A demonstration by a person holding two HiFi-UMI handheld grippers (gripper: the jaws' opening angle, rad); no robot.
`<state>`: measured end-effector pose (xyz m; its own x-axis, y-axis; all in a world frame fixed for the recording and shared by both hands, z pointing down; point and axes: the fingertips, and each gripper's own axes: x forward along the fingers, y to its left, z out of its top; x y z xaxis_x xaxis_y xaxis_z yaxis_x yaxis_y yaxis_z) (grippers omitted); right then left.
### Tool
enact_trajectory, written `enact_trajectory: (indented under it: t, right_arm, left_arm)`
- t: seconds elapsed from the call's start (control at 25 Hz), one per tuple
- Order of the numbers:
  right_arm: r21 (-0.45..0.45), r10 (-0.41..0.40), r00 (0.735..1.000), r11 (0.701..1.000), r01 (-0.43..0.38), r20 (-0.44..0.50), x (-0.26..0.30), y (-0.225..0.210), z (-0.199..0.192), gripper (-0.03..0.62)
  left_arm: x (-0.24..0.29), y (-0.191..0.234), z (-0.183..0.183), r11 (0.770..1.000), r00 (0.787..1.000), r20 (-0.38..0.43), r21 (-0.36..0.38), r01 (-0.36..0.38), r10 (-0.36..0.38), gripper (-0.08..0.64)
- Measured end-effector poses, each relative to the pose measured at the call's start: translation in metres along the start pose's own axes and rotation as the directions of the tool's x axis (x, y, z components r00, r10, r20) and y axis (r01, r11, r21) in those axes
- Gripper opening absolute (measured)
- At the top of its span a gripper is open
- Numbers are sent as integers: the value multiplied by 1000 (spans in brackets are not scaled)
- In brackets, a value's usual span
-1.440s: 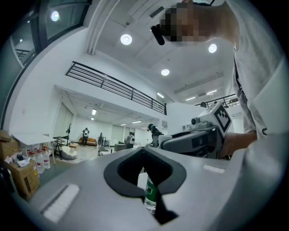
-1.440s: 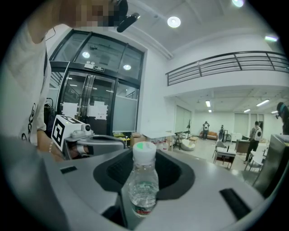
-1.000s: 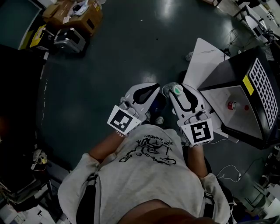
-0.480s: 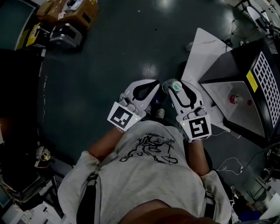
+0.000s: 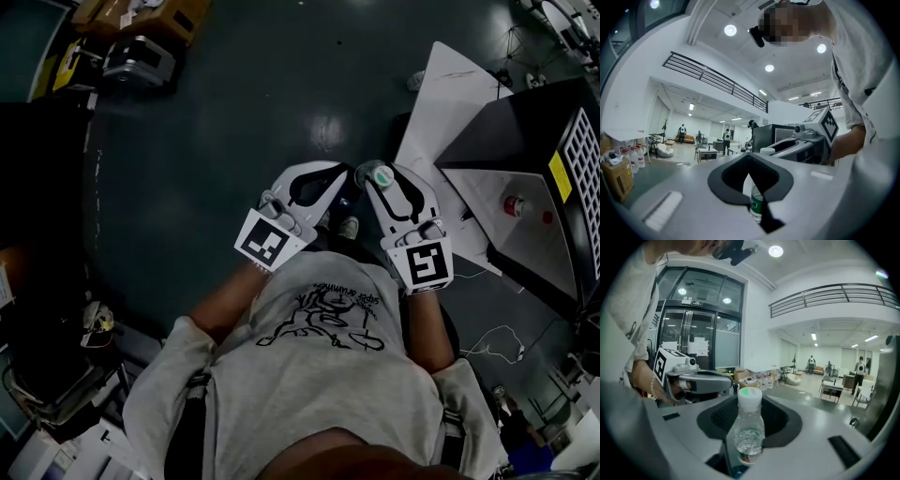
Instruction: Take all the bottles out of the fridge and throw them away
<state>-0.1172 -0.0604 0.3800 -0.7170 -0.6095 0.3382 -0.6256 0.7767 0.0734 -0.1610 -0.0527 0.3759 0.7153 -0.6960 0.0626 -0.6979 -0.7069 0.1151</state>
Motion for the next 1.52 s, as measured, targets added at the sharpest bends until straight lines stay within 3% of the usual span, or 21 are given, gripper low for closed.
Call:
enact_trajectory:
  t: [0.84,1.04,1.24,1.52]
  right_arm:
    - [36,17,998,999,-15,-63,29,3,-91,155]
    - [59,23,997,998,-19,-74,36,9,-112,155]
    - [103,19,997,995,-10,-81,42,18,-129,155]
    - [120,16,994,993,-3,-108,46,35,-155,155]
  left_arm:
    - [22,5,-87,1000,996,-88,-18,-11,10,9]
    - [21,6,-113,1000,993,-114,2,-16,16,9]
    - [21,2,-130,997,992,-126,78,20,-10,9]
    - [11,3,-160,998,988,-155,62,14,-4,9]
